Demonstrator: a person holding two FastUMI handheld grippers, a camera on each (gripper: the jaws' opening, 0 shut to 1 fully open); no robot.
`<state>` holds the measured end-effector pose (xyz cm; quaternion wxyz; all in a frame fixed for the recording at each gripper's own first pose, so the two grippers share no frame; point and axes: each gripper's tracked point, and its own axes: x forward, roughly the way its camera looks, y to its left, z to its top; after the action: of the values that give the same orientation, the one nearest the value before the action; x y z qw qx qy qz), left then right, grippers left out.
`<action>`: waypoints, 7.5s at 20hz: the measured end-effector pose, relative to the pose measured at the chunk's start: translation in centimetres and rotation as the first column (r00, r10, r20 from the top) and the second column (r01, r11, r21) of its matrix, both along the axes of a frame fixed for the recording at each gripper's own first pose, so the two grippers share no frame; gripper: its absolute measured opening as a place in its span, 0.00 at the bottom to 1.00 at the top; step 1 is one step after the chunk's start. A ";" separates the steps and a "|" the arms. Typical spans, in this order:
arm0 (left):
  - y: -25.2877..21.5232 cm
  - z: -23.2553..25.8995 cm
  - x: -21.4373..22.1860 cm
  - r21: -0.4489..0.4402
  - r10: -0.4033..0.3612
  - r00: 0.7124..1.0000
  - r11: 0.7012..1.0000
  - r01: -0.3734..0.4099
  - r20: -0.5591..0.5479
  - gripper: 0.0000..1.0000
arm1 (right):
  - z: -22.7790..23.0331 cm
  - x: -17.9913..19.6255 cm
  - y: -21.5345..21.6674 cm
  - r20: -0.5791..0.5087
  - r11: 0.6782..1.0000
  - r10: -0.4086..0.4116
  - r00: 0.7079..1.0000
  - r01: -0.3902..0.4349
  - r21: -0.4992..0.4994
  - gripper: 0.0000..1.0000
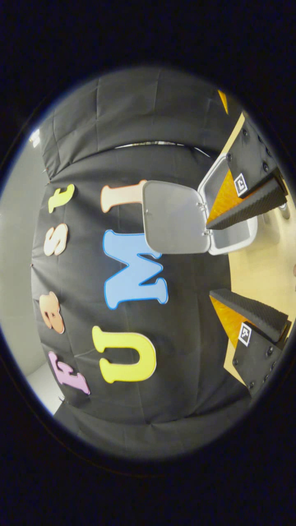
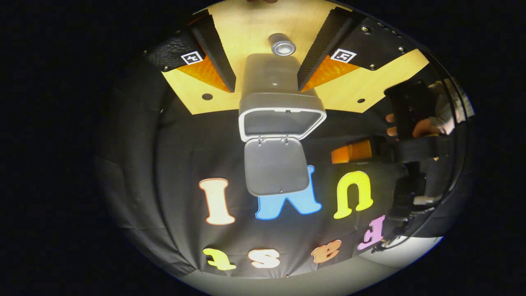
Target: Press the lid of the desktop garbage bin to open it, pick up the crumpled paper on the desktop and throw it into the bin, then pick up the pop can on the desktop and drop it into the bin, and finally close the garbage bin lid.
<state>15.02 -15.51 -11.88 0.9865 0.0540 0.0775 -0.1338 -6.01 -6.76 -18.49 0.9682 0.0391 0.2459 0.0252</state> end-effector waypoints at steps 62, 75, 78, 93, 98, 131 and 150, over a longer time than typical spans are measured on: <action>19.4 -3.3 -9.8 -0.075 0.299 0.951 0.950 -0.305 -0.075 0.96 | 9.1 10.6 12.1 0.214 0.969 0.245 0.946 -0.247 -0.019 0.83; 18.4 -3.0 -9.9 -0.056 0.290 0.954 0.954 -0.294 -0.070 0.96 | 8.1 14.6 3.5 0.238 0.986 0.091 0.967 -0.054 -0.156 0.83; 18.1 -2.9 -9.9 -0.051 0.287 0.955 0.955 -0.291 -0.070 0.96 | 7.3 15.4 2.6 0.231 0.985 0.065 0.971 -0.026 -0.168 0.83; 17.8 -3.4 -9.6 -0.051 0.265 0.960 0.961 -0.270 -0.091 0.94 | 8.3 16.5 1.9 0.236 0.988 0.018 0.972 0.020 -0.156 0.98; 16.7 -4.2 -9.1 -0.062 0.227 0.968 0.970 -0.234 -0.103 0.96 | 13.2 19.2 1.3 0.294 0.988 -0.015 0.956 0.059 -0.141 0.98; 17.1 -4.2 -10.9 -0.073 0.285 0.952 0.953 -0.294 -0.108 0.94 | 12.5 23.3 2.7 0.178 0.994 0.037 0.983 -0.017 -0.111 1.00; 15.2 -4.4 -10.6 -0.079 0.291 0.952 0.951 -0.298 -0.092 0.96 | 3.7 15.0 5.0 -0.011 0.993 0.084 0.996 -0.085 -0.087 0.99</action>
<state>4.44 -0.31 -16.28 0.9930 -0.0091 0.1173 0.0095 9.00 -1.78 -14.82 0.9661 -0.0138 0.2518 0.0550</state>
